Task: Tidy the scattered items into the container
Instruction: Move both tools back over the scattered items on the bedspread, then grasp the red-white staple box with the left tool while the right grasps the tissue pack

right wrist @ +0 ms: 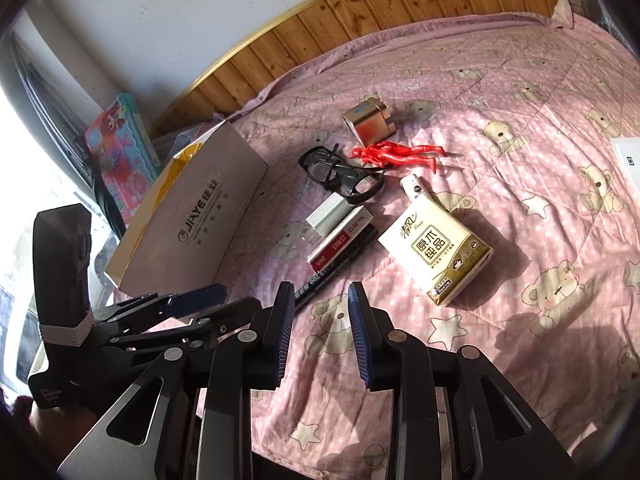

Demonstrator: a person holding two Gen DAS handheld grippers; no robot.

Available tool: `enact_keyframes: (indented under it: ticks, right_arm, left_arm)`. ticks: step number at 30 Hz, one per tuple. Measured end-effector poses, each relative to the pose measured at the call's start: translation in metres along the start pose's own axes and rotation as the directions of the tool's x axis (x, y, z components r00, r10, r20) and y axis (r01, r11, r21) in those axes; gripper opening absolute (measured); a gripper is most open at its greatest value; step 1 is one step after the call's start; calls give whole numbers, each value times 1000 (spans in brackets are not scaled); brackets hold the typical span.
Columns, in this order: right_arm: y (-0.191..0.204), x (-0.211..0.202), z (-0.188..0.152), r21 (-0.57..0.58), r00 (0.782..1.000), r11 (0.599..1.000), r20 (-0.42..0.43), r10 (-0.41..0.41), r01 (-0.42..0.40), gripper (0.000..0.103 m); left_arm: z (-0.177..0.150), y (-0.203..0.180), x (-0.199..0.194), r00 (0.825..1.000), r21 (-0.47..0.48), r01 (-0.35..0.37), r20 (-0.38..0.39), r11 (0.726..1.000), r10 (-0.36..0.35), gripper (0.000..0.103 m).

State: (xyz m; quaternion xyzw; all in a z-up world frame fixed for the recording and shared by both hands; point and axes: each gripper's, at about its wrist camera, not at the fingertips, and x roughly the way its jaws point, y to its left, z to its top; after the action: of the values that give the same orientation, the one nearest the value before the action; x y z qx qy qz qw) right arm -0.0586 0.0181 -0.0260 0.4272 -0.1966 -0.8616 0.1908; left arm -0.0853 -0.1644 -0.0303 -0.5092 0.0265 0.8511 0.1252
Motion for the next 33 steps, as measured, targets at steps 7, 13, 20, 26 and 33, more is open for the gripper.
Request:
enact_keyframes:
  ticks: [7, 13, 20, 26, 33]
  right_arm:
    - [-18, 7, 3, 55, 1000, 999, -24, -2, 3, 32]
    - [-17, 32, 10, 111, 995, 993, -82, 53, -43, 40]
    - [-18, 27, 28, -7, 987, 988, -40, -155, 155, 43]
    - [-42, 30, 33, -153, 956, 945, -9, -294, 289, 51]
    - [-57, 41, 26, -52, 988, 990, -66, -137, 134, 29]
  left_arm:
    - [1, 1, 27, 999, -4, 7, -43, 1000, -8, 50]
    - [2, 6, 54, 997, -22, 13, -77, 1000, -14, 51]
    - [1, 4, 63, 994, -27, 64, -91, 998, -66, 54]
    - [15, -2, 58, 993, -34, 104, -49, 994, -105, 56]
    - [32, -18, 80, 994, 29, 104, -50, 994, -102, 41]
